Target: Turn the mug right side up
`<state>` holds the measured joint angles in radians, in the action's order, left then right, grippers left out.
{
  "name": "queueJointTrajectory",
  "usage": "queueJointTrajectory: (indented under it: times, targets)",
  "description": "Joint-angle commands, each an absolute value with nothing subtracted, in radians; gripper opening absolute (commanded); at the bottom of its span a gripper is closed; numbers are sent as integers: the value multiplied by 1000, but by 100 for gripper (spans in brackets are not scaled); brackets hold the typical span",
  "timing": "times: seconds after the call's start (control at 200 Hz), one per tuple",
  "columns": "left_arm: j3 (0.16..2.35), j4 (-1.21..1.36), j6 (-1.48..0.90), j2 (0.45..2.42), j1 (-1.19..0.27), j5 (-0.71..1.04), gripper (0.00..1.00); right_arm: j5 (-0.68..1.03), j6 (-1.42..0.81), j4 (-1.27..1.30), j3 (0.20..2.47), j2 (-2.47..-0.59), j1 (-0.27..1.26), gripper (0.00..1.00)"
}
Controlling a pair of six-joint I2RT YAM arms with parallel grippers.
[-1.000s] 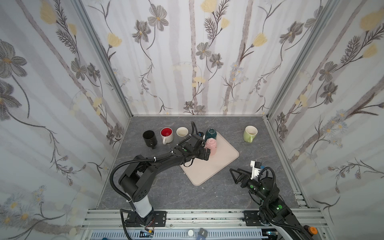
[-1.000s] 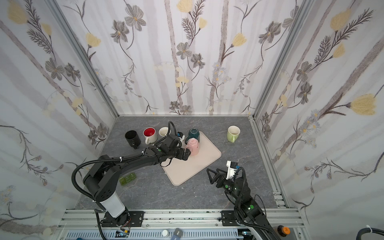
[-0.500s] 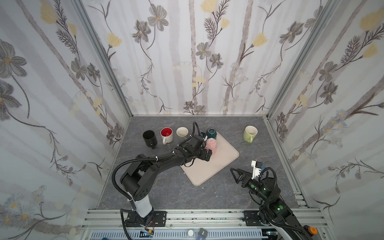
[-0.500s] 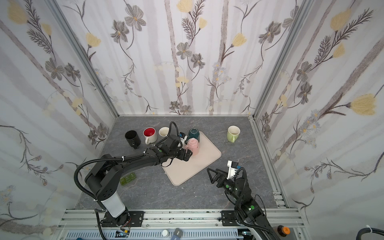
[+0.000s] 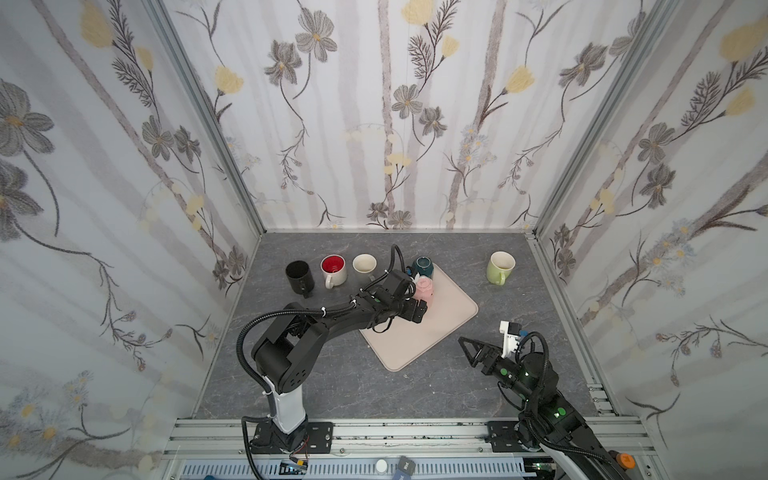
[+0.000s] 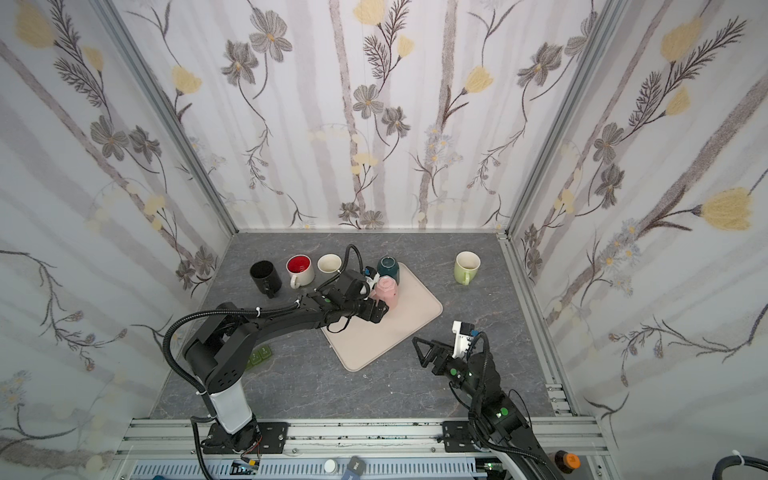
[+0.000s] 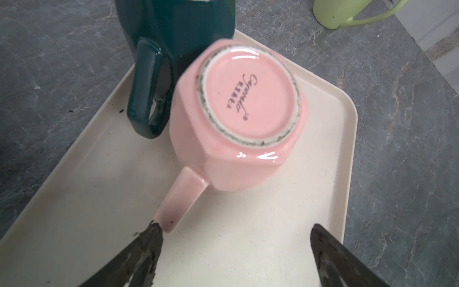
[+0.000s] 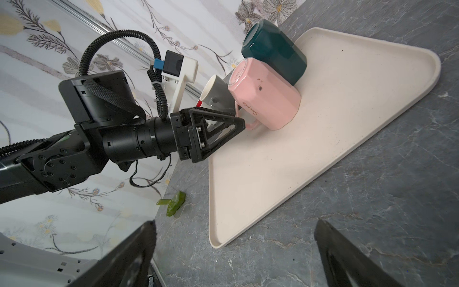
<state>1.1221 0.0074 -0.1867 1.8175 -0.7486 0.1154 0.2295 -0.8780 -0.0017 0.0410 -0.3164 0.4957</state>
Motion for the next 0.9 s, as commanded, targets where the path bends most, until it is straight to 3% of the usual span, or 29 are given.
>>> queueJointTrajectory:
  times: [0.0,0.31,0.674,0.894]
  targets:
    - [1136,23,-185,1824,-761,136,87,242,-890,9,59,-324,495,100]
    - [1168,-18,-172,1844,-805,95,76,250,-861,-4,98,-406,493,100]
    - [1109,-42,-137,1727,-807,-115,76,227,-846,-5,103,-451,491,100]
    - [1243,-144,-27,1811,-797,-193,76,210,-868,-18,101,-442,489,100]
